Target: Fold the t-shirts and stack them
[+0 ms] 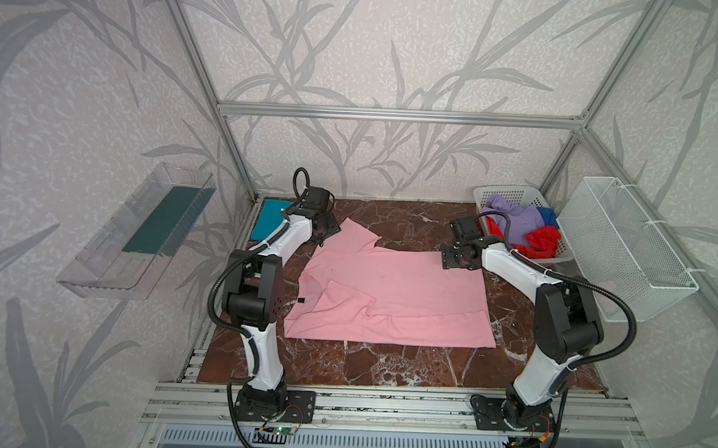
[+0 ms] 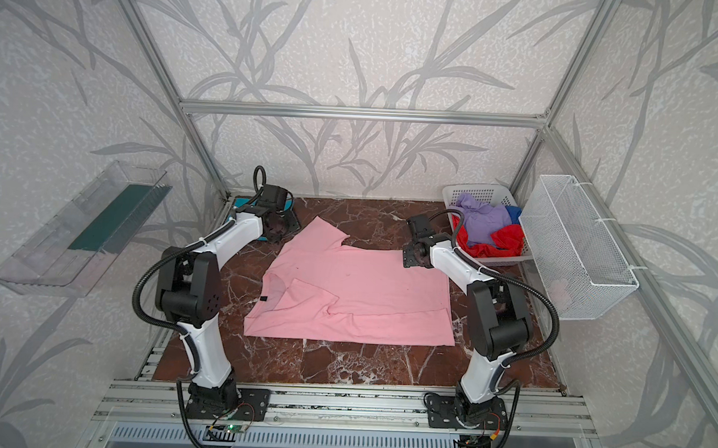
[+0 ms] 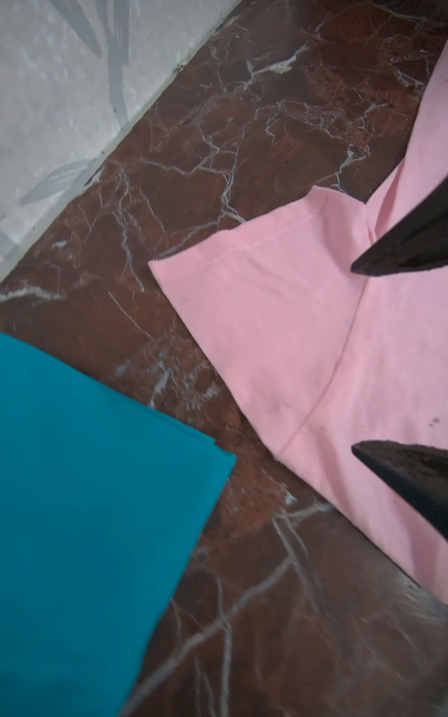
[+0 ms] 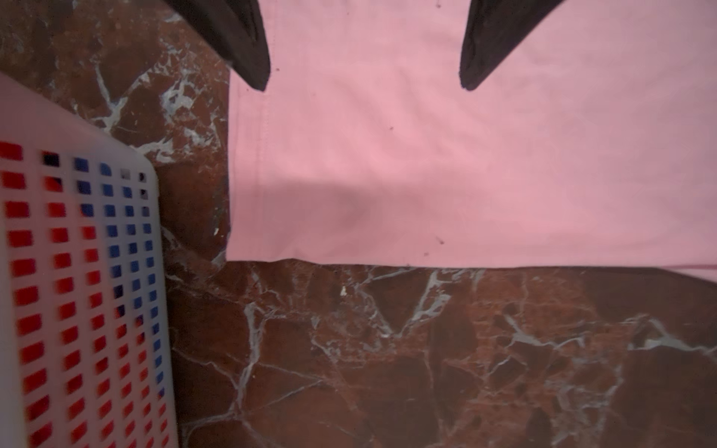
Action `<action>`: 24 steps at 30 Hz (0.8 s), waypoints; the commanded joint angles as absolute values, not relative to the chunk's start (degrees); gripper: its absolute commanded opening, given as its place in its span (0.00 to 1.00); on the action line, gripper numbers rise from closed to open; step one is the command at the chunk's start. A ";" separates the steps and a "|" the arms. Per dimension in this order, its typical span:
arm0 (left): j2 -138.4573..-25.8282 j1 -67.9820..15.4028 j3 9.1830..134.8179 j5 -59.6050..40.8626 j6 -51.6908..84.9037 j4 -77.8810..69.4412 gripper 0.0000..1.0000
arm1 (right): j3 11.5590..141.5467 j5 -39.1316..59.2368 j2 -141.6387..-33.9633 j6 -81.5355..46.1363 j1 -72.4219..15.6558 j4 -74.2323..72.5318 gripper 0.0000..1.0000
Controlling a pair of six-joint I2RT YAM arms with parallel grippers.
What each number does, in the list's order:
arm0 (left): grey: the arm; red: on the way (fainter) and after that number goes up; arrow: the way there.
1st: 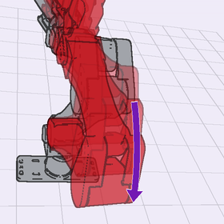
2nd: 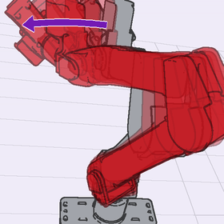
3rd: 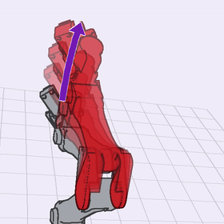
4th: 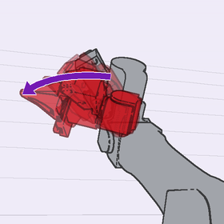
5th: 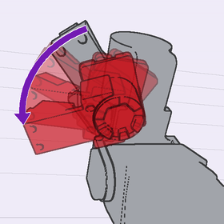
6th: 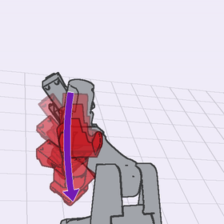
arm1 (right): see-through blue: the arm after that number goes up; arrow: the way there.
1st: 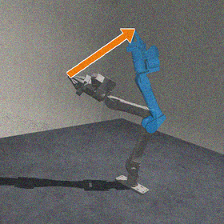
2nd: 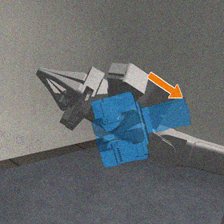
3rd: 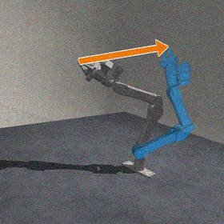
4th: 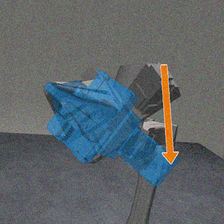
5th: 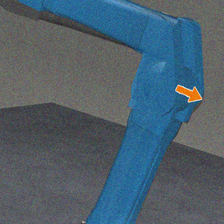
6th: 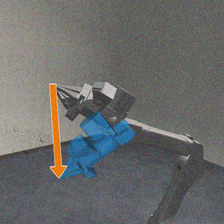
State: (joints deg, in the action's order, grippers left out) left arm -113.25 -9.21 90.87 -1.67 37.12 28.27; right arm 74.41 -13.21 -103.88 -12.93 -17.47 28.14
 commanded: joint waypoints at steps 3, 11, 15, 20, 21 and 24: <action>-122.17 -10.06 98.81 -4.95 30.68 26.22 0.76 | 78.48 -12.09 -108.41 -10.92 -14.19 29.05 0.83; -138.08 -12.22 118.20 -5.05 29.09 33.47 0.80 | 86.48 -10.67 -115.93 -10.04 -12.21 32.36 1.00; -145.74 -13.27 129.65 -1.71 28.56 41.38 0.82 | 88.92 -9.02 -118.65 -11.32 -12.04 33.49 1.00; -152.44 -13.89 138.24 3.73 29.21 49.20 0.76 | 89.91 -6.08 -120.05 -13.63 -11.95 33.49 1.00; -153.09 -14.03 138.82 4.46 29.10 50.10 0.72 | 89.91 -5.73 -120.06 -14.16 -11.95 33.58 1.00; -155.51 -14.24 141.77 5.87 29.53 54.61 0.59 | 89.50 -5.53 -119.97 -15.58 -11.95 33.95 1.00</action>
